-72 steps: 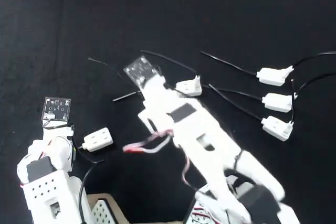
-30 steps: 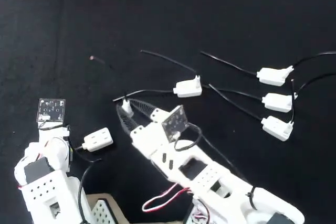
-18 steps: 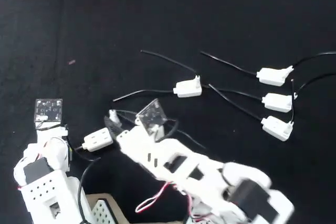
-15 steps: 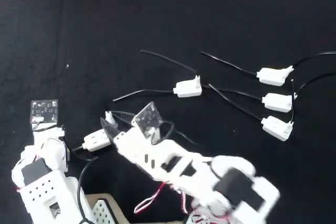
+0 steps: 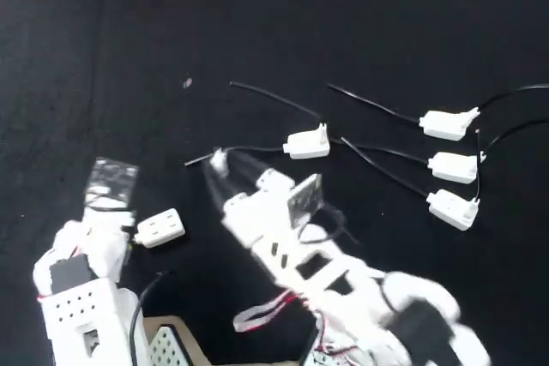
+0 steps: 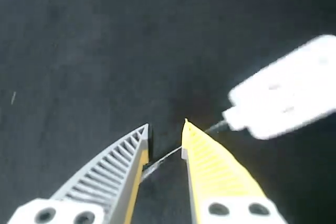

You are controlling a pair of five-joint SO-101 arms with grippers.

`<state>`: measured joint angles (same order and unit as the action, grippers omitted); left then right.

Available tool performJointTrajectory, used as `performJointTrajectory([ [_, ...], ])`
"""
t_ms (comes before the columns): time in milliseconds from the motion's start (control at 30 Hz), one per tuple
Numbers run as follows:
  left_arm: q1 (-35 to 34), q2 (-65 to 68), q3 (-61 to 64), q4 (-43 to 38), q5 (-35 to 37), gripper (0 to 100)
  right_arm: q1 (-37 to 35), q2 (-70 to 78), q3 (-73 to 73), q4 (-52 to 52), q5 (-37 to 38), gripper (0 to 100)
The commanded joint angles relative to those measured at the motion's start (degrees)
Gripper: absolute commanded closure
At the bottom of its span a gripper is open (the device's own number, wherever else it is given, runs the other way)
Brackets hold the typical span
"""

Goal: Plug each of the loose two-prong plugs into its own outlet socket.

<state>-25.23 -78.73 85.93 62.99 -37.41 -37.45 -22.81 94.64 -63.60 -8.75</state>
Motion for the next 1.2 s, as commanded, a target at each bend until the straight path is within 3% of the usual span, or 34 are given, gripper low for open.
performJointTrajectory([
  [0,6.37,0.35,-4.0,0.7,-3.43,87,3.87,-14.73,-0.04,19.96,-3.96,98.7],
  [200,15.87,0.18,-7.16,9.41,-10.02,75,10.64,-39.34,-1.19,49.41,-12.66,98.6],
  [433,20.35,0.18,-13.23,15.21,-14.33,76,11.96,-57.19,2.42,63.65,-13.19,98.6],
  [600,25.45,0.35,-15.87,16.44,-14.24,76,11.96,-58.86,2.42,64.79,-13.19,98.6],
  [867,25.45,0.35,1.45,-5.8,-13.45,76,11.96,-58.86,2.42,64.62,-13.19,98.6],
  [1067,27.12,0.44,1.36,-7.03,-13.8,77,11.96,-58.86,2.42,64.62,-13.19,98.6],
  [1167,29.23,1.67,1.1,-6.68,-13.89,83,11.96,-58.86,2.33,64.79,-13.19,98.6],
])
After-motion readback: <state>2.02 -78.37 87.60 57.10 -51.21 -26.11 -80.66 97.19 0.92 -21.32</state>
